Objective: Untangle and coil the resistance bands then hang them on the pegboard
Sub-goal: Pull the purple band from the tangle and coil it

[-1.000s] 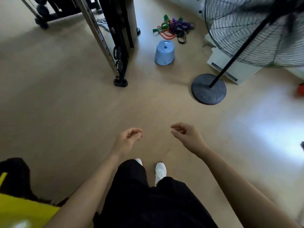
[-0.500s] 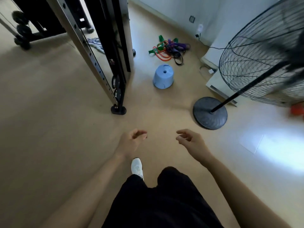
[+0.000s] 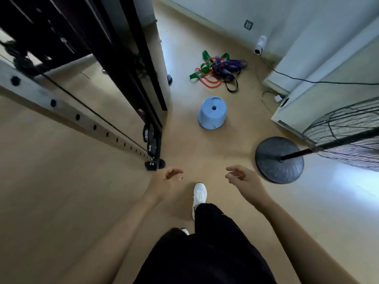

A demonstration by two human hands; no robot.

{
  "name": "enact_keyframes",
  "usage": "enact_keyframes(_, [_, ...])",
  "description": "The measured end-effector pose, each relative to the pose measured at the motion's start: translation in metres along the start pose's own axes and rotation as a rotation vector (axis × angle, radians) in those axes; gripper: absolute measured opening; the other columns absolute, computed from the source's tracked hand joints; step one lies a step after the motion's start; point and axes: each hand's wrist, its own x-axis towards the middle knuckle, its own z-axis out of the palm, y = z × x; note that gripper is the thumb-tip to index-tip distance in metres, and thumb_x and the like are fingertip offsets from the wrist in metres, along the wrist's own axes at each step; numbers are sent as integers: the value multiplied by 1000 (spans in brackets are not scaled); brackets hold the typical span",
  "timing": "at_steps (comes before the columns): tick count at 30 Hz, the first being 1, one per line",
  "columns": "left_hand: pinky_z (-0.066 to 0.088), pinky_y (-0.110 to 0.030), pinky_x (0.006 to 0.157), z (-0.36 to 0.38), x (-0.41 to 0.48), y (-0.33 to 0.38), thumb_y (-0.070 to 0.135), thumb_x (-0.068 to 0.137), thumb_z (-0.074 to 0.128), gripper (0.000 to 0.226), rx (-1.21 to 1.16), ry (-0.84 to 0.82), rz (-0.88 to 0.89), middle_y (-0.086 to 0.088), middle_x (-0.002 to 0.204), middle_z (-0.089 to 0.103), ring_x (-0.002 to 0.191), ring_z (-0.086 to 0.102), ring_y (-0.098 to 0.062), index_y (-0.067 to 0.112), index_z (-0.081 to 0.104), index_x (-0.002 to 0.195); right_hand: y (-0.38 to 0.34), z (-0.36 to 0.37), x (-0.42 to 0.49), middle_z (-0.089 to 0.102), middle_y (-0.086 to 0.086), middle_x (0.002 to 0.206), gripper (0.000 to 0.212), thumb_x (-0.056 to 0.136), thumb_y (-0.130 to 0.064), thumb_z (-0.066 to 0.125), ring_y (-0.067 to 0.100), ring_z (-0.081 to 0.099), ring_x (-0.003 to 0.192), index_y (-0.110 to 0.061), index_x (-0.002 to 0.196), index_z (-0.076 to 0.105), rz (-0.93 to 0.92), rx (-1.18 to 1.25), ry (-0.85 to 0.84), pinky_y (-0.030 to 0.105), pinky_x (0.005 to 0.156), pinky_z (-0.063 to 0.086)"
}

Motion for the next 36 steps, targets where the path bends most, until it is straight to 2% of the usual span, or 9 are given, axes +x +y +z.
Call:
enact_keyframes(4, [52,-20,87,-14,71,48,15,96,65,15,94,-57,20,4,103,75,96,68,-5,20,73,108,-40,-23,73,71,-6,97,18,95,-22,66,8,65,88,-21,112,72,-17,-34,-31,22,78,49])
enact_keyframes(8, [47,-16,75,-29,140,107,9,96,65,15,155,-70,110,4,97,74,73,64,10,17,73,105,-83,-48,135,69,-9,98,16,96,-23,66,2,62,85,-24,111,70,-19,-59,-15,9,70,45])
enact_keyframes(11, [49,-16,82,-31,204,148,8,95,66,14,158,-119,137,5,98,73,86,66,4,16,73,104,-109,-61,180,70,-7,99,16,96,-23,66,2,62,87,-24,111,70,2,-50,28,6,69,45])
enact_keyframes(15, [57,-35,93,-25,295,200,30,92,69,11,254,-264,239,14,99,73,96,69,-6,36,72,100,-138,-75,233,68,-6,99,19,96,-22,65,0,60,87,-17,115,69,37,-113,64,6,71,43])
enact_keyframes(18, [56,-36,96,-26,339,246,29,94,68,13,332,-379,290,15,102,72,99,68,-6,31,72,106,-156,-87,263,68,-7,97,20,95,-19,67,1,60,85,-15,114,71,56,-115,138,5,72,42])
enact_keyframes(23, [55,-40,95,-48,408,303,46,85,63,13,441,-459,333,25,97,72,96,68,-2,59,64,87,-183,-119,314,70,0,99,22,95,-16,66,3,61,84,-10,115,71,119,-119,153,1,71,41])
enact_keyframes(26, [56,-40,93,-55,449,330,58,78,59,13,477,-497,350,22,98,73,95,69,-3,58,63,90,-192,-147,355,72,0,97,19,94,-16,67,0,62,81,-12,112,72,123,-126,161,1,72,41])
enact_keyframes(32, [57,-42,88,-41,532,373,39,89,66,14,532,-469,299,18,96,73,89,69,-2,47,67,100,-194,-222,462,70,-10,96,23,92,-23,67,12,67,91,-22,115,72,128,-129,65,28,88,53])
enact_keyframes(36, [57,-39,88,-21,575,414,32,93,65,17,525,-395,245,19,96,72,91,67,-2,47,66,100,-203,-279,537,67,-15,90,25,92,-24,67,5,64,84,-22,116,71,77,-192,-52,31,87,54])
